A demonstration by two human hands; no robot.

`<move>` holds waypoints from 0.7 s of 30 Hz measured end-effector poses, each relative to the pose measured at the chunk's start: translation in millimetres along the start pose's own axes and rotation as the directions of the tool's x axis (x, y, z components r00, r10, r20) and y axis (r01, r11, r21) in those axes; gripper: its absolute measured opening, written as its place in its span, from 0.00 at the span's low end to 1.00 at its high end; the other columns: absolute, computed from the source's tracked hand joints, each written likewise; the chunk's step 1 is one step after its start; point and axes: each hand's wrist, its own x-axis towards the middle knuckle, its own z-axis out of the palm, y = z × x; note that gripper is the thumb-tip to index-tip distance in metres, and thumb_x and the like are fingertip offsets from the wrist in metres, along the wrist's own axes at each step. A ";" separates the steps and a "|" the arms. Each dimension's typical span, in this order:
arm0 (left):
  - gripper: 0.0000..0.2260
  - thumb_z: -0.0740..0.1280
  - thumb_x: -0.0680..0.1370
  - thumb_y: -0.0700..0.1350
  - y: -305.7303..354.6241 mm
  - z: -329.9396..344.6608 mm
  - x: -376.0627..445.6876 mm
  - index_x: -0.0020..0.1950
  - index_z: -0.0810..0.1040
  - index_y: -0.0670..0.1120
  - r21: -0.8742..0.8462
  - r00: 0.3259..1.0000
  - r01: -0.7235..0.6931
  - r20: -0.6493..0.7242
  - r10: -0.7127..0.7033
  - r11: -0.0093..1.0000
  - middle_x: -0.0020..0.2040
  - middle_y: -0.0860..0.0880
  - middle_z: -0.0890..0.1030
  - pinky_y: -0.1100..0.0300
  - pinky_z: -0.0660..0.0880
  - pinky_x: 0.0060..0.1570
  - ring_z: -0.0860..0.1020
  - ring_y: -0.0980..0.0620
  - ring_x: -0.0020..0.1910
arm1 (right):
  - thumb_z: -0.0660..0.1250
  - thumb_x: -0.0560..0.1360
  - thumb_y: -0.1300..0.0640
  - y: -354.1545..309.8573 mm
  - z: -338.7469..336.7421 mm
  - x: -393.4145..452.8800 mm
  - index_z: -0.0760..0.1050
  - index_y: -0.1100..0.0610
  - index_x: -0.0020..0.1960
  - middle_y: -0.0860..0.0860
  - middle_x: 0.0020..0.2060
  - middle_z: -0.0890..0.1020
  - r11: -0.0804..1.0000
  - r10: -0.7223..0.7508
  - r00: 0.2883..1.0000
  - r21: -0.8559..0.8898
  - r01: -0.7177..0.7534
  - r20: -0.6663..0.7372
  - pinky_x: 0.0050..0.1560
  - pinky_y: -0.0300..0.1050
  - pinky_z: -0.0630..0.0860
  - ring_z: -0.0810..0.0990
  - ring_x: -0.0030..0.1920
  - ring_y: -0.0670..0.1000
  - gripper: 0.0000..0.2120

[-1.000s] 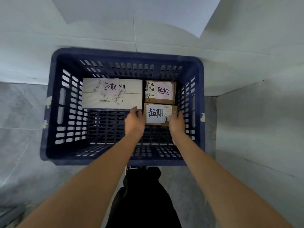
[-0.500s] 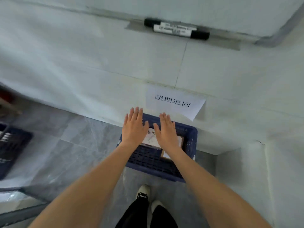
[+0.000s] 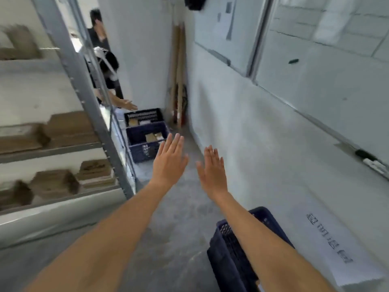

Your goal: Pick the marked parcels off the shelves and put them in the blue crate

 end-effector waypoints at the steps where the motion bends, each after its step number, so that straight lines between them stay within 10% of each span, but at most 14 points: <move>1: 0.27 0.54 0.83 0.52 -20.8 -11.8 -5.0 0.79 0.54 0.44 0.007 0.999 0.043 -0.022 -0.043 0.999 0.80 0.47 0.54 0.53 0.44 0.77 0.47 0.48 0.79 | 0.51 0.84 0.48 -22.3 8.3 7.9 0.47 0.57 0.80 0.52 0.80 0.49 0.999 -0.041 0.999 0.011 0.041 0.006 0.77 0.48 0.39 0.44 0.80 0.50 0.29; 10: 0.28 0.50 0.83 0.55 -234.5 -137.9 -124.9 0.80 0.50 0.44 0.127 0.838 0.517 -0.278 -0.470 0.846 0.80 0.47 0.52 0.53 0.44 0.77 0.46 0.50 0.79 | 0.50 0.84 0.46 -267.9 118.3 20.4 0.49 0.58 0.80 0.53 0.80 0.51 0.857 -0.515 0.844 0.101 0.505 0.151 0.78 0.49 0.41 0.46 0.80 0.52 0.29; 21: 0.27 0.51 0.83 0.53 -399.8 -241.5 -286.8 0.80 0.50 0.43 0.219 0.581 0.810 -0.420 -0.697 0.544 0.80 0.46 0.52 0.52 0.44 0.77 0.46 0.49 0.79 | 0.47 0.84 0.45 -508.9 239.0 -52.5 0.44 0.55 0.81 0.51 0.80 0.47 0.691 -0.722 0.632 0.269 0.671 0.280 0.79 0.52 0.42 0.42 0.79 0.51 0.30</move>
